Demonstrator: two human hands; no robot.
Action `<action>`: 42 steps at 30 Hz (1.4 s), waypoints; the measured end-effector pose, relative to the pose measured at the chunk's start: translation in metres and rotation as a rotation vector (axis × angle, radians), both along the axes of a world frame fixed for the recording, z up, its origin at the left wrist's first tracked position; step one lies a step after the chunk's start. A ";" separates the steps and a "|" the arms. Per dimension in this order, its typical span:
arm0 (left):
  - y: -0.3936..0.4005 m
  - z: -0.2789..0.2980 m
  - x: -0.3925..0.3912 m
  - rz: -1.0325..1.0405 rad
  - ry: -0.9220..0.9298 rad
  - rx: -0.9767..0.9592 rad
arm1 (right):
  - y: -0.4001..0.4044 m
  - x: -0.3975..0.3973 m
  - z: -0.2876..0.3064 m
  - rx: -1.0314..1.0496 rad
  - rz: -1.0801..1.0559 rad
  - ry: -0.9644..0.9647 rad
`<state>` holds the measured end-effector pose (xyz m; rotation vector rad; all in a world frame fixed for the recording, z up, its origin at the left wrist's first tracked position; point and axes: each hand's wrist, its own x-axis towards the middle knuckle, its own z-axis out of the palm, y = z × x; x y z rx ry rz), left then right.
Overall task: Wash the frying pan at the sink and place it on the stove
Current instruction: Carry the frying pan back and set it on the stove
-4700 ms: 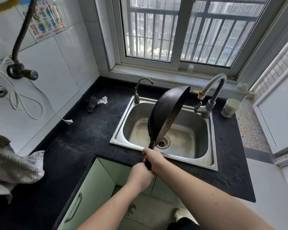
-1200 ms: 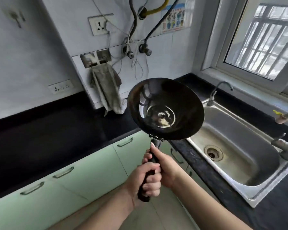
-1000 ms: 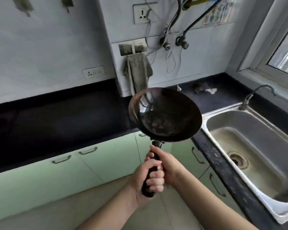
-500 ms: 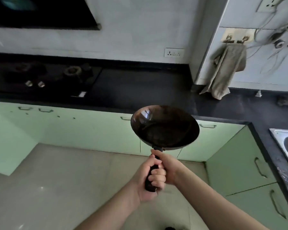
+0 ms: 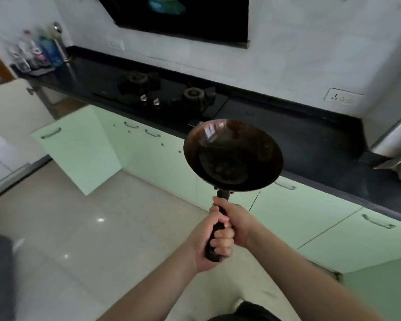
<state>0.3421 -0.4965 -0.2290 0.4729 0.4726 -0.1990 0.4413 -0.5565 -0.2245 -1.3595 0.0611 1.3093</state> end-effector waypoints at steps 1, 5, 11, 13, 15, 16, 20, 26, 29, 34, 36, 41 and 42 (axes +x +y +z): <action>0.009 0.000 -0.003 0.021 -0.011 0.002 | 0.012 -0.001 0.000 0.013 0.028 -0.008; 0.047 0.000 -0.007 0.089 -0.032 0.017 | 0.059 0.001 0.000 0.050 0.122 -0.034; 0.116 -0.001 0.004 0.167 -0.044 0.064 | 0.137 0.025 -0.008 0.174 0.204 0.149; 0.142 -0.003 0.009 0.189 -0.027 0.095 | 0.168 0.035 -0.010 0.191 0.211 0.274; 0.166 -0.007 0.013 0.220 -0.008 0.115 | 0.198 0.042 -0.014 0.201 0.232 0.316; 0.178 -0.008 0.016 0.233 0.003 0.127 | 0.213 0.045 -0.016 0.215 0.246 0.309; 0.218 -0.008 0.023 0.281 0.006 0.143 | 0.264 0.052 -0.020 0.267 0.285 0.333; 0.275 -0.006 0.010 0.362 -0.046 0.094 | 0.337 0.044 -0.012 0.256 0.386 0.373; 0.307 -0.008 -0.004 0.398 -0.058 0.080 | 0.374 0.031 -0.013 0.240 0.425 0.366; 0.368 -0.015 -0.036 0.425 -0.110 0.062 | 0.439 0.003 -0.015 0.199 0.466 0.402; 0.397 -0.017 -0.052 0.425 -0.120 0.068 | 0.468 -0.013 -0.017 0.189 0.476 0.381; 0.471 -0.016 -0.098 0.402 -0.099 0.103 | 0.540 -0.062 -0.015 0.221 0.544 0.228; 0.484 -0.015 -0.106 0.398 -0.090 0.109 | 0.553 -0.071 -0.014 0.214 0.526 0.239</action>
